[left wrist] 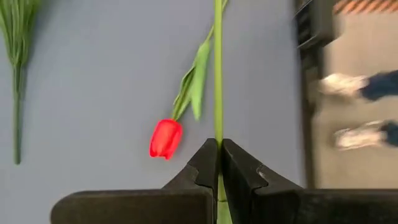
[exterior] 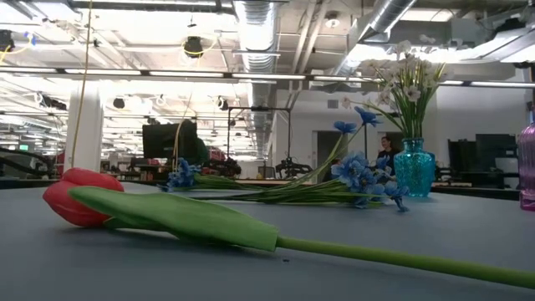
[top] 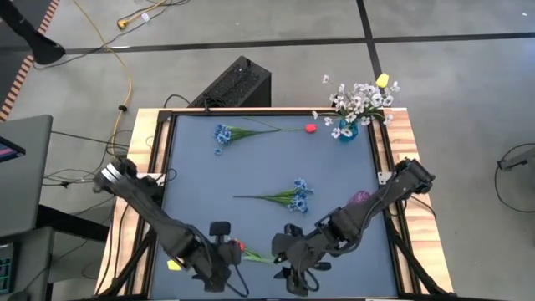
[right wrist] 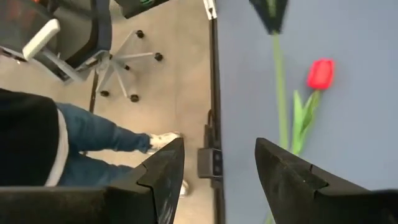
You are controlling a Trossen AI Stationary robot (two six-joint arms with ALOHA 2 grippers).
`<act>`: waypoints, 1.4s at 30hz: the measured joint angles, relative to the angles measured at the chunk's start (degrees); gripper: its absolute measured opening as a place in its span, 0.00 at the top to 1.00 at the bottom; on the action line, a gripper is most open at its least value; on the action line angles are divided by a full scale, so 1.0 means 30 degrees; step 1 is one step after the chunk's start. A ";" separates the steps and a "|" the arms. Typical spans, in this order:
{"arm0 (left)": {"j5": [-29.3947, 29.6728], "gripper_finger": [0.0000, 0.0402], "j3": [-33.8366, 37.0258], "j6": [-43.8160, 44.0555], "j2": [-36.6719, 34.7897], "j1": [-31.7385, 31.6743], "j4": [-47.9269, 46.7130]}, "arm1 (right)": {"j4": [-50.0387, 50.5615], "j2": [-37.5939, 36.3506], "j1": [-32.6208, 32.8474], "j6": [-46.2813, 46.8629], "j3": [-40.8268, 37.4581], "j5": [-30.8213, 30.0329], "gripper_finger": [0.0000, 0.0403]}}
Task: Sort flowers into vase by color
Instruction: Put the yellow flower into the blue vase
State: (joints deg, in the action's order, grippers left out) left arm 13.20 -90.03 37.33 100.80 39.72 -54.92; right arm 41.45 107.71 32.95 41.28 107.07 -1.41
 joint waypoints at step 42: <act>-0.2954 1.00 0.3850 1.0796 -0.9211 -0.5302 0.7411 | -0.0698 -0.1440 -0.1772 -2.7491 0.0007 -1.4084 0.47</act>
State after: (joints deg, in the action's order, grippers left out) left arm 4.34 -78.48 69.71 73.17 23.81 -32.69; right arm 39.36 103.39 27.63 -41.19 107.09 -43.66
